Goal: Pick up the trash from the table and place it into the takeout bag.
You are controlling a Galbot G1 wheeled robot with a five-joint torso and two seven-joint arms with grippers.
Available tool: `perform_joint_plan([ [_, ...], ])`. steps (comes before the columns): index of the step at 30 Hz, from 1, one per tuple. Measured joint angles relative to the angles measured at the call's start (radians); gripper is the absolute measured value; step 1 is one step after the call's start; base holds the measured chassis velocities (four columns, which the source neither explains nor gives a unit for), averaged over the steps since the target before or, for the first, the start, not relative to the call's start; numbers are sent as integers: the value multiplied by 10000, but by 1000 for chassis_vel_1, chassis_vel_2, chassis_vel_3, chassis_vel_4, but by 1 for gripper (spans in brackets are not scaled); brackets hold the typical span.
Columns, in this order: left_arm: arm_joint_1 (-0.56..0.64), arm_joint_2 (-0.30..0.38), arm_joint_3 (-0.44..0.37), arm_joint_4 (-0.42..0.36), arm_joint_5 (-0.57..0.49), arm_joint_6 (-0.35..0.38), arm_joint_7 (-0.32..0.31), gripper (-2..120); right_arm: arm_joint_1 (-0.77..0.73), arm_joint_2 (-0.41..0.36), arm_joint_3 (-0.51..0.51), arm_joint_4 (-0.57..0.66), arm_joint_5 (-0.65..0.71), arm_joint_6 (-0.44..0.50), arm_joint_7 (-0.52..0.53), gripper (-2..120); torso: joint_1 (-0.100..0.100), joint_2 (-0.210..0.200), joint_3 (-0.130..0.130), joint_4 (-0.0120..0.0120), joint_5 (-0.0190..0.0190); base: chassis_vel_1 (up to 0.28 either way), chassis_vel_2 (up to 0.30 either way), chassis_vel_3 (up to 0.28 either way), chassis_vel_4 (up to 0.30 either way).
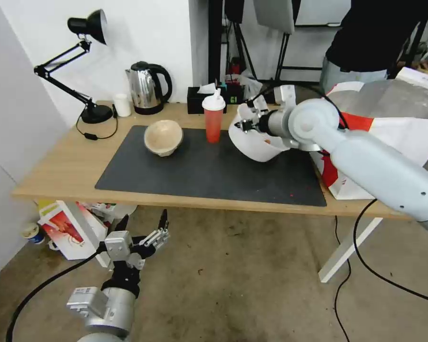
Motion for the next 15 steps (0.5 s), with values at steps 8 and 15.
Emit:
perform_joint_plan([
  [8, 21, -35, 4, -12, 5, -104, -6, 100, 740, 36, 213, -127, 197, 6, -228, 0, 0, 0, 0, 1, 0, 0, 0, 0, 0],
  [15, 28, -39, 0, -69, 7, -113, -36, 100, 1588, 14, 65, -262, 450, 8, -300, 0, 0, 0, 0, 0, 0, 0, 0, 0, 0],
])
